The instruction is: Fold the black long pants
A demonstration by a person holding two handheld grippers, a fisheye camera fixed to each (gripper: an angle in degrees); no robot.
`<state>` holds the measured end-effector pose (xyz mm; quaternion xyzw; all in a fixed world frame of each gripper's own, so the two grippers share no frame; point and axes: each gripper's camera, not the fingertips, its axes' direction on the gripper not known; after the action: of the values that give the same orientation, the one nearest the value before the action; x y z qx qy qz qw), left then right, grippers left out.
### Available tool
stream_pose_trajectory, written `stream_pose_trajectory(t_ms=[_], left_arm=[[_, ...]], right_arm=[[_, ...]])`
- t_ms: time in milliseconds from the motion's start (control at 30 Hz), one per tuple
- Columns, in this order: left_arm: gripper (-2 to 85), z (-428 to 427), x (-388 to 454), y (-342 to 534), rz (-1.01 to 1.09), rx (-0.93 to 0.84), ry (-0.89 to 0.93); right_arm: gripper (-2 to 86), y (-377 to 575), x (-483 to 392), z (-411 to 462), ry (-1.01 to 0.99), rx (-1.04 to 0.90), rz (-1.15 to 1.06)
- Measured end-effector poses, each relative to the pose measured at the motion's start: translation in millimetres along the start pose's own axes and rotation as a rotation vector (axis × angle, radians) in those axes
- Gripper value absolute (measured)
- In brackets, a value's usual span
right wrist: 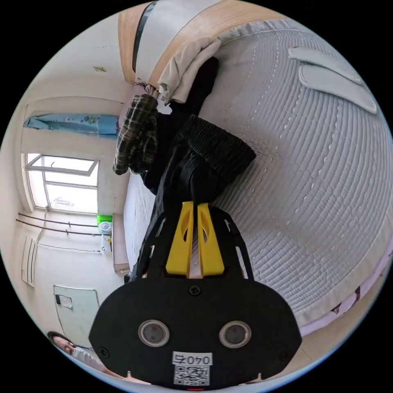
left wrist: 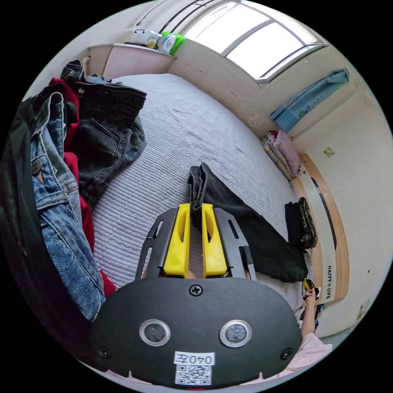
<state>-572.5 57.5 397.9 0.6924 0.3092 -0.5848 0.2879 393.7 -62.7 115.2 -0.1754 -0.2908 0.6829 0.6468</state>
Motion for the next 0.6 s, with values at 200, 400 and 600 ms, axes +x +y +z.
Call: stream_pose_trajectory(t_ms=[200, 400, 600], left_arm=[[-0.4, -100.6, 26.6, 35.2, 0.137, 0.009, -0.019], [-0.3, -204.1, 6.3, 113.1, 0.191, -0.053, -0.062], [-0.2, -219.4, -23.2, 186.6, 0.163, -0.295, -0.267]], right_arm=[[-1.0, 7.4, -24.6, -37.9, -0.028, -0.046, -0.100], [-0.7, 42.3, -1.7, -68.7, -0.021, -0.161, -0.192], [9.6, 70.2, 46.5, -60.6, 0.128, -0.270, -0.196]])
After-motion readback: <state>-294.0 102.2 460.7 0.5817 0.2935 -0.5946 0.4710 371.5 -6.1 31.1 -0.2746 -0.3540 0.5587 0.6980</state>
